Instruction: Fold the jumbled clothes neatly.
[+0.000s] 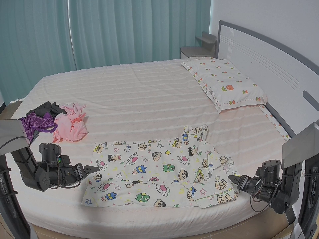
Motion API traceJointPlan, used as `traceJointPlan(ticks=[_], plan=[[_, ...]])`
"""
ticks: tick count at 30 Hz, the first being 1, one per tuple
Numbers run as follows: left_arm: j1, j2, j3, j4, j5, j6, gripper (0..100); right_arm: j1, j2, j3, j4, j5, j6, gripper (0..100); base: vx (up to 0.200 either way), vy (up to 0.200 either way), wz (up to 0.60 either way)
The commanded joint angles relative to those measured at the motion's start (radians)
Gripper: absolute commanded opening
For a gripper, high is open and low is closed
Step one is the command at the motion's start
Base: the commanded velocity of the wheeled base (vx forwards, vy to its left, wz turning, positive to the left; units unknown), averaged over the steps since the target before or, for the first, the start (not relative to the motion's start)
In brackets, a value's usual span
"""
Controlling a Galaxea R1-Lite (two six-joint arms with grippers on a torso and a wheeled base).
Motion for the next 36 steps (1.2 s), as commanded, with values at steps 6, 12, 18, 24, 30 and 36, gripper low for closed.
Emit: traceJointPlan(ticks=[6,12,18,24,30,36], plan=[[-0.01,-0.031,-0.003,-0.064,0.005,-0.076,100,-0.034,-0.045,-0.054,-0.018,-0.001,-0.004,100,0.0,0.0,0.0],[-0.013,-0.03,0.003,-0.092,0.003,-0.084,100,-0.028,-0.043,-0.078,-0.018,-0.001,-0.007,100,0.0,0.0,0.0],[-0.019,-0.024,-0.001,-0.093,0.005,-0.078,100,-0.031,-0.048,-0.117,-0.002,-0.001,-0.009,100,0.2,0.0,0.0],[-0.027,-0.021,-0.029,-0.093,0.006,-0.076,100,-0.035,-0.097,-0.179,0.114,-0.001,-0.009,100,0.0,0.0,0.0],[-0.037,0.01,-0.112,-0.083,0.063,-0.076,100,-0.035,-0.121,-0.218,0.194,-0.001,-0.007,100,0.0,0.0,0.0],[-0.048,0.147,-0.313,-0.026,0.152,-0.065,100,-0.029,-0.118,-0.221,0.198,-0.001,-0.007,100,0.0,0.0,0.0]])
